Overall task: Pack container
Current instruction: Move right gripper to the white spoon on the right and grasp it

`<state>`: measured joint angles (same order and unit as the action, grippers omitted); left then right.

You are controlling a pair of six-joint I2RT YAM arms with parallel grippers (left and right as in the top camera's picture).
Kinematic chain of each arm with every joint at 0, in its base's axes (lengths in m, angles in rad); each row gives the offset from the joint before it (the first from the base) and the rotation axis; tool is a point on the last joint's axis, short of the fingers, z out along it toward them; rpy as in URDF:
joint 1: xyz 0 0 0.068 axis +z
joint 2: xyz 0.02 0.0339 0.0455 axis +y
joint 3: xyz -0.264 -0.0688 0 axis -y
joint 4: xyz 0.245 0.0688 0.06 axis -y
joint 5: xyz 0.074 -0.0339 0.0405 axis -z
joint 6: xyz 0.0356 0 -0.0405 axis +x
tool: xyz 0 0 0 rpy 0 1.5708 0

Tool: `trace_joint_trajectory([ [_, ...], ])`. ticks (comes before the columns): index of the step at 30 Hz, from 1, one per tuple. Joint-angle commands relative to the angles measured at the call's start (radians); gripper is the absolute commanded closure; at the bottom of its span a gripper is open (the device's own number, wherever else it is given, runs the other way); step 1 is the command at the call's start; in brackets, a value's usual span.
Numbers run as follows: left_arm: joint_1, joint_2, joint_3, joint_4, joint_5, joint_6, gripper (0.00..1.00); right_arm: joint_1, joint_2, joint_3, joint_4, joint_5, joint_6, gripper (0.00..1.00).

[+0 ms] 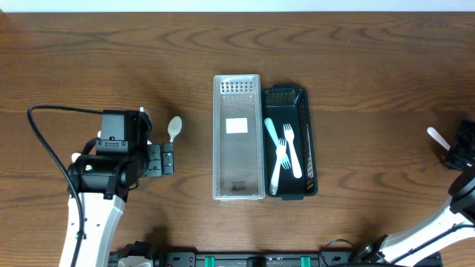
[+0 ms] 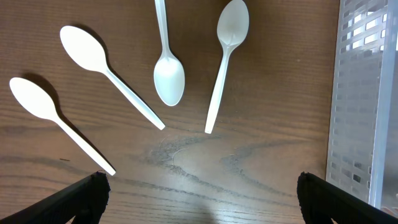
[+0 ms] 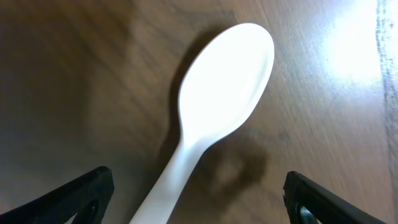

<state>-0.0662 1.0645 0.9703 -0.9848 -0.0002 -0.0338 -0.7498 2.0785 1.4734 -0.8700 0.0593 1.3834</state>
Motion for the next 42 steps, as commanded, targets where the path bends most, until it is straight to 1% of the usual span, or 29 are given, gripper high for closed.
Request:
trace_joint_trajectory([
  [1,0.005,0.0,0.004,-0.002,-0.008,-0.014,0.02,-0.005,0.043,0.002,0.002,0.011,0.014,0.09],
  [6,0.005,0.0,0.004,-0.002,-0.008,-0.014,0.02,-0.005,0.081,0.002,0.002,0.01,0.014,0.09],
  [9,0.005,0.0,0.004,-0.002,-0.008,-0.014,0.02,-0.003,0.084,0.002,-0.002,0.011,0.014,0.14],
  [11,0.005,0.0,0.004,-0.002,-0.008,-0.014,0.02,-0.004,0.084,0.002,-0.005,0.003,0.014,0.19],
  [14,0.005,0.0,0.004,-0.002,-0.008,-0.014,0.02,-0.004,0.084,0.002,-0.025,-0.005,0.014,0.29],
  [18,0.005,0.0,0.004,-0.002,-0.008,-0.014,0.02,-0.002,0.084,0.002,-0.043,-0.013,0.014,0.4],
  [21,0.005,0.0,0.004,-0.002,-0.008,-0.014,0.02,-0.002,0.084,0.002,-0.054,-0.019,0.013,0.46],
  [22,0.005,0.0,0.004,-0.002,-0.008,-0.014,0.02,-0.002,0.084,0.002,-0.058,-0.02,0.008,0.54],
  [25,0.005,0.0,0.004,-0.002,-0.008,-0.014,0.02,-0.002,0.084,0.002,-0.058,-0.02,-0.013,0.61],
  [31,0.005,0.0,0.004,-0.002,-0.008,-0.014,0.02,-0.002,0.084,0.002,-0.066,-0.02,-0.032,0.64],
  [37,0.005,0.0,0.004,-0.002,-0.008,-0.014,0.02,-0.002,0.084,0.002,-0.067,-0.024,-0.058,0.71],
  [42,0.005,0.0,0.004,-0.002,-0.008,-0.014,0.02,-0.002,0.084,0.002,-0.077,-0.027,-0.065,0.73],
])
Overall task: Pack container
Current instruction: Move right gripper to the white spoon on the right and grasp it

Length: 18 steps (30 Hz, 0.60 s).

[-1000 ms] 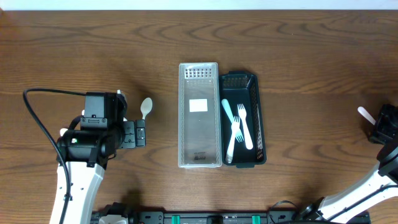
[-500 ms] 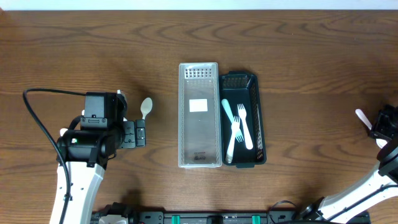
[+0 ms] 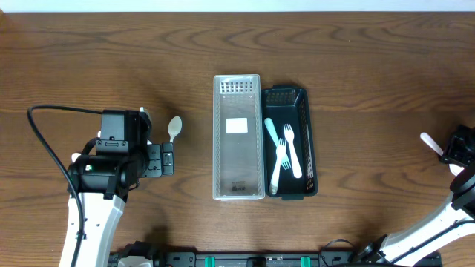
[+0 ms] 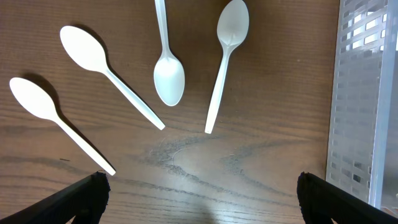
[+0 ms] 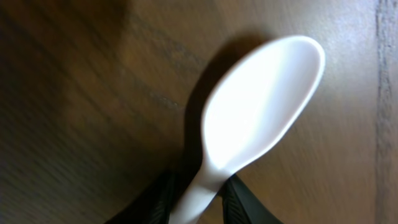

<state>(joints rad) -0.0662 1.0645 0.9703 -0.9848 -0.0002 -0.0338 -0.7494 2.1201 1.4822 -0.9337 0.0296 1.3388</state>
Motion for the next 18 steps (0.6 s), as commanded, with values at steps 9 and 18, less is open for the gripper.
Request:
trace_joint_trajectory([
  [9,0.005,0.0,0.004,-0.002,-0.008,-0.013,0.02,-0.002,0.042,-0.007,-0.022,-0.006,-0.15,0.88],
  [18,0.005,0.0,0.004,-0.002,-0.008,-0.013,0.02,-0.001,0.042,-0.007,-0.025,-0.011,-0.38,0.99],
])
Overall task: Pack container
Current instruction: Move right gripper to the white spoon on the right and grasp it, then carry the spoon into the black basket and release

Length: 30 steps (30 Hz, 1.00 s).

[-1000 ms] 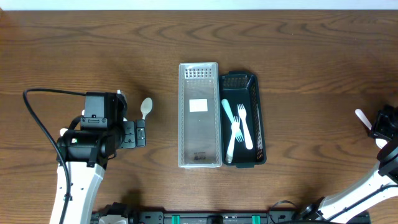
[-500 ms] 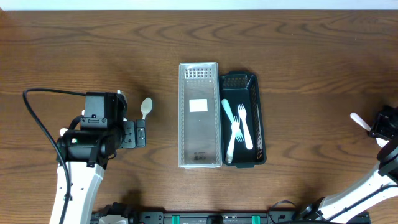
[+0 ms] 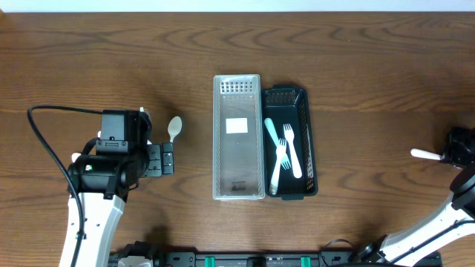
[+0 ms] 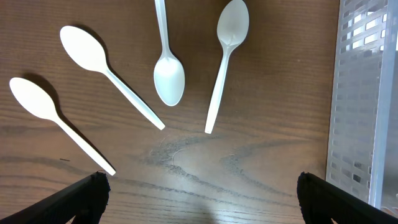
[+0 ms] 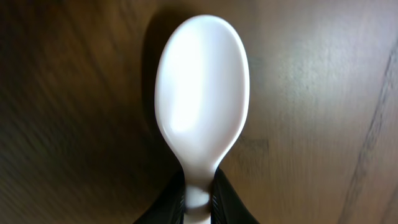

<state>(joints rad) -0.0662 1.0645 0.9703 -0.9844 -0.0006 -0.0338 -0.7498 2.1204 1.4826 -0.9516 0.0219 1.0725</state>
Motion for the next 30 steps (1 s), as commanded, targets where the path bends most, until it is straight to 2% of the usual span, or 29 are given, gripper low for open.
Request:
trace_joint_trajectory([
  [1,0.005,0.0,0.004,-0.002,-0.008,-0.013,0.02,0.001,0.04,-0.007,-0.007,-0.003,-0.141,0.99],
  [7,0.005,0.0,0.004,-0.002,-0.008,-0.013,0.02,0.034,-0.007,-0.007,-0.007,0.008,-0.297,0.99],
  [13,0.005,0.0,0.004,-0.002,-0.008,-0.013,0.02,0.161,-0.179,-0.007,-0.002,0.034,-0.466,0.99],
  [21,0.005,0.0,0.004,-0.002,-0.008,-0.013,0.02,0.507,-0.482,-0.007,-0.029,-0.033,-0.705,0.99],
  [25,0.005,0.0,0.004,-0.002,-0.008,-0.013,0.02,0.734,-0.573,-0.007,-0.065,-0.038,-0.738,0.99],
  [30,0.005,0.0,0.004,-0.002,-0.008,-0.014,0.02,0.987,-0.577,-0.007,-0.092,-0.037,-0.745,0.99],
])
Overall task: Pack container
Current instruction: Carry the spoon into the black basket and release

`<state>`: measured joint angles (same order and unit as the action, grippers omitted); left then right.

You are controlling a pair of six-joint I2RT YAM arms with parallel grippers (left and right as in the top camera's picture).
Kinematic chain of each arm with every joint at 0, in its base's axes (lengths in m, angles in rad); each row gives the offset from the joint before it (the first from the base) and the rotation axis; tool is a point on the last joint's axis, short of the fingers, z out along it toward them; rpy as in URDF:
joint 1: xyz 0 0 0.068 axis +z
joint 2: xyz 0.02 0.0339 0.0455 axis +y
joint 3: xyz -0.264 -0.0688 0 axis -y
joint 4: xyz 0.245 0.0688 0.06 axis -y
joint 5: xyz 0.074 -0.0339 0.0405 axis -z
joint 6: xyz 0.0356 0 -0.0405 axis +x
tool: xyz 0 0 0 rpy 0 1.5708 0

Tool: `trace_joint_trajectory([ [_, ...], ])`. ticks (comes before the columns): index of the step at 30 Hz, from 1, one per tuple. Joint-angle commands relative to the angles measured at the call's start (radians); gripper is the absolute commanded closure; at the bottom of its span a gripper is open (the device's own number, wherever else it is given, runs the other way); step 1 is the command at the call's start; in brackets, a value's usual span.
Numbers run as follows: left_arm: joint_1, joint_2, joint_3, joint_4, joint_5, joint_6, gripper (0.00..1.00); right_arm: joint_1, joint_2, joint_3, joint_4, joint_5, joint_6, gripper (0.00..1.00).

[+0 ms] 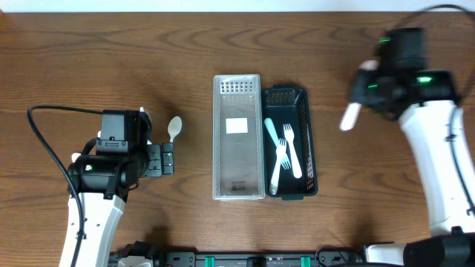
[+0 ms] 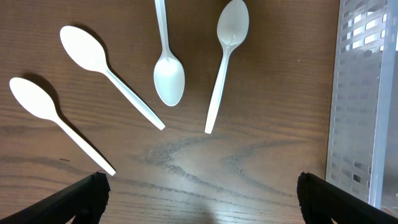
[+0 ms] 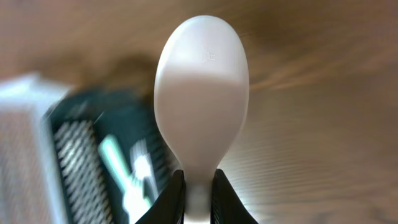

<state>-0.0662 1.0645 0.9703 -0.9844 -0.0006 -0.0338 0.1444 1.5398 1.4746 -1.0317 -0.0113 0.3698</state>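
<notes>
A clear slotted container (image 1: pixel 238 137) stands at mid table, with a dark basket (image 1: pixel 308 133) against its right side holding two white forks (image 1: pixel 292 148) and a pale green utensil (image 1: pixel 272 133). My right gripper (image 1: pixel 364 93) is shut on a white spoon (image 3: pixel 201 93), held above the table right of the basket; in the overhead view the spoon (image 1: pixel 349 116) points down-left. Four white spoons (image 2: pixel 169 78) lie on the wood under my left gripper (image 2: pixel 199 193), which is open and low, left of the clear container (image 2: pixel 360 93).
One spoon bowl (image 1: pixel 174 127) shows beside the left arm in the overhead view. The left arm's black cable (image 1: pixel 41 141) loops over the table's left side. The table's far edge (image 1: pixel 237 10) runs along the top.
My right gripper, still shut on the white spoon, has moved from the table's far right edge up and left to a spot right of the dark basket. The left arm has not moved.
My right gripper stood open around a white spoon lying at the table's far right. It then shut on the spoon's handle and turned it to point left. Now the spoon is held near the basket. The left gripper stayed open over its spoons throughout.
</notes>
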Motion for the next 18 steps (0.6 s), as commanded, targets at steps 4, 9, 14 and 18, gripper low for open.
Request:
trace_joint_trajectory([
  [4,0.005,0.0,0.004,-0.002,-0.008,-0.014,0.02,0.216,0.049,0.001,-0.017,-0.004,-0.025,0.99],
  [9,0.005,0.0,0.004,-0.003,-0.008,-0.014,0.02,0.286,0.159,0.001,-0.026,-0.005,0.047,0.99],
  [14,0.005,0.0,0.004,-0.003,-0.008,-0.014,0.02,0.296,0.276,0.001,-0.035,-0.039,0.051,0.99],
  [18,0.005,0.0,0.004,-0.003,-0.008,-0.014,0.02,0.297,0.341,0.001,-0.036,-0.069,0.032,0.98],
])
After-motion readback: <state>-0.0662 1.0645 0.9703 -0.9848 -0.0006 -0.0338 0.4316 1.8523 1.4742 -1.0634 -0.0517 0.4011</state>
